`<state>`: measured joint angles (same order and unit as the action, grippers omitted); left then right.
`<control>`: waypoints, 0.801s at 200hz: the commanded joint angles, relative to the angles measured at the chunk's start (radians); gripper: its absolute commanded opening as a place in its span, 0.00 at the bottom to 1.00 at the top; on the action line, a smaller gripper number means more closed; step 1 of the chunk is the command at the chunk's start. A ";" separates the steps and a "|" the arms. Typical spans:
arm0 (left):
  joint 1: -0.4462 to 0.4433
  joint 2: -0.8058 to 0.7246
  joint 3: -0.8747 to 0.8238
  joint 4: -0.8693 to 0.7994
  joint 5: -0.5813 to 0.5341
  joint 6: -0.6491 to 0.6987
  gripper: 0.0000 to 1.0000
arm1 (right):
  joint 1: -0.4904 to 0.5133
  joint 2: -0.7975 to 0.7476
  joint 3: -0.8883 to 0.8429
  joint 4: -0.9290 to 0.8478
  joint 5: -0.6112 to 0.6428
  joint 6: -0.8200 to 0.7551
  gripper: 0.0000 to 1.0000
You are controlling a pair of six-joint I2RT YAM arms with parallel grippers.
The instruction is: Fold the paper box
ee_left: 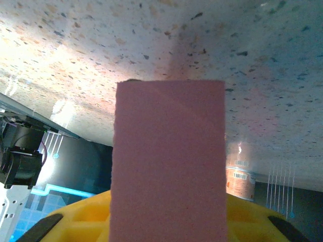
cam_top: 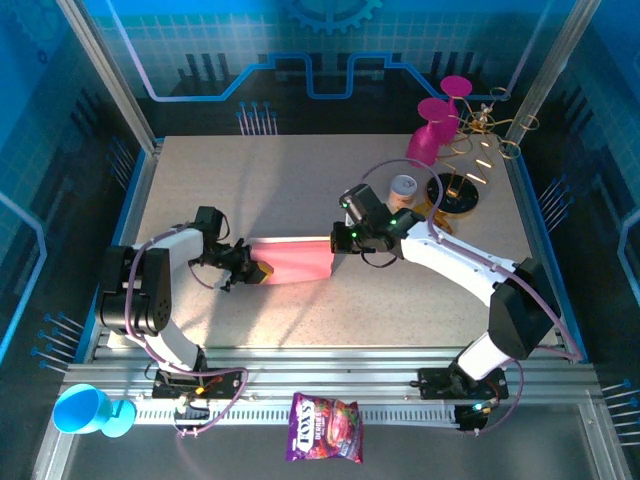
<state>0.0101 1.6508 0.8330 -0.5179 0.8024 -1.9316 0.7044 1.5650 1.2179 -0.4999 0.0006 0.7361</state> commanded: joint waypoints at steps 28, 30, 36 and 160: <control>0.016 0.015 -0.034 -0.016 -0.206 -0.069 0.00 | 0.035 -0.014 -0.063 -0.049 0.034 -0.014 0.00; 0.016 0.015 -0.035 -0.016 -0.206 -0.069 0.00 | 0.035 -0.015 -0.066 -0.046 0.035 -0.015 0.00; 0.016 0.015 -0.035 -0.016 -0.205 -0.070 0.00 | 0.036 -0.017 -0.076 -0.040 0.040 -0.021 0.00; 0.033 -0.083 -0.092 0.158 -0.198 -0.064 0.69 | 0.065 -0.006 -0.122 0.018 0.174 -0.089 0.00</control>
<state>0.0242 1.6188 0.7624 -0.3885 0.6865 -1.9690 0.7528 1.5188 1.1160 -0.3733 0.1318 0.6800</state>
